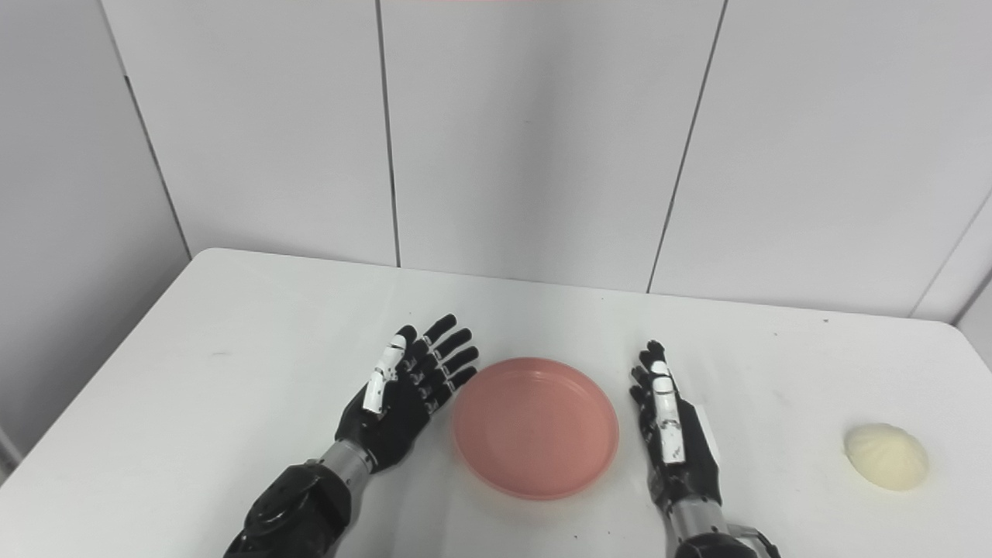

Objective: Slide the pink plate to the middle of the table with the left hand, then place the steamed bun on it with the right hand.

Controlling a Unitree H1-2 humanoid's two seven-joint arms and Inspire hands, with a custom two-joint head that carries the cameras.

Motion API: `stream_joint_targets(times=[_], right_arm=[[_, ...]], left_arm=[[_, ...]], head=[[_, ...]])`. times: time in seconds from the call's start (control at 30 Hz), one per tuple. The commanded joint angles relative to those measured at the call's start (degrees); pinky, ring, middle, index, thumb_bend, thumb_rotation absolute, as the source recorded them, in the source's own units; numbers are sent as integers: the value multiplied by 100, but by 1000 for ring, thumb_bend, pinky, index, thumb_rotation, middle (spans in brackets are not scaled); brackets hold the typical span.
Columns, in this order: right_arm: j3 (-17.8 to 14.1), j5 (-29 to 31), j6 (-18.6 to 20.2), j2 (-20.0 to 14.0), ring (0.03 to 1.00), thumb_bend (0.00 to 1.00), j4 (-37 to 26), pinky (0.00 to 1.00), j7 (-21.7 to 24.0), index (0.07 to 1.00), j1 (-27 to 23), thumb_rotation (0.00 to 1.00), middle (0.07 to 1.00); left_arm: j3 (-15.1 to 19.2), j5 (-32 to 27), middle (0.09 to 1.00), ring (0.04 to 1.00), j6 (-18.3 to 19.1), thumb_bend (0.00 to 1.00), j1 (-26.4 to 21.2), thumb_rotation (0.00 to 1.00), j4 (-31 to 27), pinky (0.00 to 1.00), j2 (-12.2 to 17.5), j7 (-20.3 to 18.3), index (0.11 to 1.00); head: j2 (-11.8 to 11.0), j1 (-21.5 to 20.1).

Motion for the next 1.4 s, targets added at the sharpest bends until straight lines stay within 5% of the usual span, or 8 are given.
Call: stream_joint_targets(times=[0.0,0.63,0.77,0.87,1.03,1.23,1.27,1.37], right_arm=[[111,-57,259,153,994,324,348,1000,26,1000,183,1000,1000],[-198,-535,-1235,-5,947,404,55,987,-350,975,-283,1000,968],[-191,-1159,-1244,-358,907,561,-154,917,-600,956,-536,1000,935],[-220,-1551,-1158,-599,885,507,-617,792,-715,952,-614,993,929],[-130,-3250,-609,-1151,836,583,-1427,780,-1159,904,-508,974,894],[-233,-4481,-196,-1662,830,738,-2013,710,-1306,889,-385,713,886],[-258,-4699,-187,-1788,840,772,-2031,720,-1339,881,-365,607,890],[-364,-5027,-182,-2038,863,836,-2011,760,-1378,867,-304,493,888]], left_arm=[[-8,124,932,922,577,437,373,1000,437,938,102,127,922],[345,134,908,892,-205,453,41,1000,1744,884,369,-353,904],[424,72,905,887,-407,472,-81,1000,2143,883,447,-536,901],[458,51,898,880,-497,476,-131,998,2320,875,485,-628,892],[494,59,890,869,-628,487,-197,981,2578,852,562,-782,880],[570,19,890,869,-741,492,-320,975,2965,850,666,-999,888],[595,6,889,867,-758,495,-353,964,3052,850,685,-1043,889],[667,-10,883,860,-813,503,-428,940,3259,842,731,-1157,882]], head=[[4,1],[-392,-1292],[-461,-1499],[-514,-1694],[-577,-1979],[-603,-2232],[-608,-2272],[-608,-2344]])
